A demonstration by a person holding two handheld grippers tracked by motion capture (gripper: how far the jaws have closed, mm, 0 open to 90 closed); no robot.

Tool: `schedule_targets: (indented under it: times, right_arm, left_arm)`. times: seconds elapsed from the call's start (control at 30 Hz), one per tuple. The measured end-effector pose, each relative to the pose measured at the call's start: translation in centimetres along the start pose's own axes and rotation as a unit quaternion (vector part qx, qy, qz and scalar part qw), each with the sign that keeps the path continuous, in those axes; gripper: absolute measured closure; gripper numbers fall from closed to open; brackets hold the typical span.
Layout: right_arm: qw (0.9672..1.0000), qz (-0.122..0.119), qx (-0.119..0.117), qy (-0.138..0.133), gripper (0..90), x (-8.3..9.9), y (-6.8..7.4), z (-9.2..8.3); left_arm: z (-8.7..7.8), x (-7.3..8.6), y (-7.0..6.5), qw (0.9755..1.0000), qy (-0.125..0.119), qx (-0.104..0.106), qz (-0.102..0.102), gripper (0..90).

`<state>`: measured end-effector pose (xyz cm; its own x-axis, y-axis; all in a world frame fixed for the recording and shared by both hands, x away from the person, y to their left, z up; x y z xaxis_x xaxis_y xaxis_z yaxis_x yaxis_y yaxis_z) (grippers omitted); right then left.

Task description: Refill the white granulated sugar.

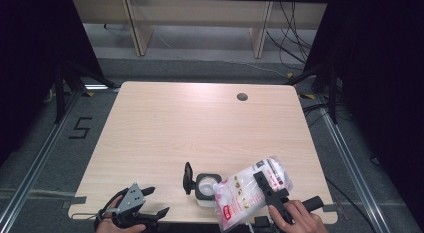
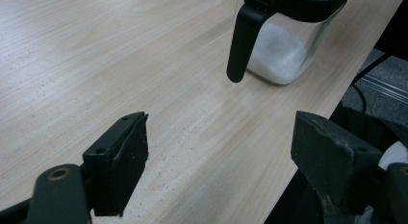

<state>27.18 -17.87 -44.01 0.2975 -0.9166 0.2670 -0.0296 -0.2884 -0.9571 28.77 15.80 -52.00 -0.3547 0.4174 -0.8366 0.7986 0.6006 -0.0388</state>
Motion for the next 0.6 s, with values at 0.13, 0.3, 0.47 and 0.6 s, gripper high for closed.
schedule_targets:
  times: [0.13, 0.3, 0.47, 0.6]
  right_arm:
    - [0.9995, -0.031, -0.002, -0.005, 51.6, -0.16, -0.23, 0.11]
    - [0.9996, -0.028, -0.001, -0.006, 51.6, -0.44, -0.19, 0.18]
    - [0.9998, -0.019, -0.003, -0.003, 51.5, -0.5, -0.08, 0.07]
    - [0.9999, -0.014, -0.002, -0.008, 51.6, -0.53, -0.09, 0.13]
  left_arm:
    - [-0.12, 0.04, -0.1, 0.9999, -0.001, -0.003, -0.012, 20.1]
    - [-0.12, 0.02, 0.01, 0.9999, -0.002, -0.003, -0.011, 20.1]
    - [-0.11, 0.0, -0.1, 0.9999, -0.002, -0.002, -0.014, 20.1]
    - [-0.35, 0.05, 0.16, 0.9999, 0.001, -0.007, -0.009, 20.1]
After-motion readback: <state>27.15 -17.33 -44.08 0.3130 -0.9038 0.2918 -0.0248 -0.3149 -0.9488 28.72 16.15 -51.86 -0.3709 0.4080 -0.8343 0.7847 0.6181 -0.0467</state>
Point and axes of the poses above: each handheld gripper's, and its own axes: z roughly forward along the jaws, x roughly out of its underside, y roughly to its left, the point moved 5 cm from there along z, roughly forward along the jaws, and after that the axes turned 3 degrees about x, right-handed, at the moved point
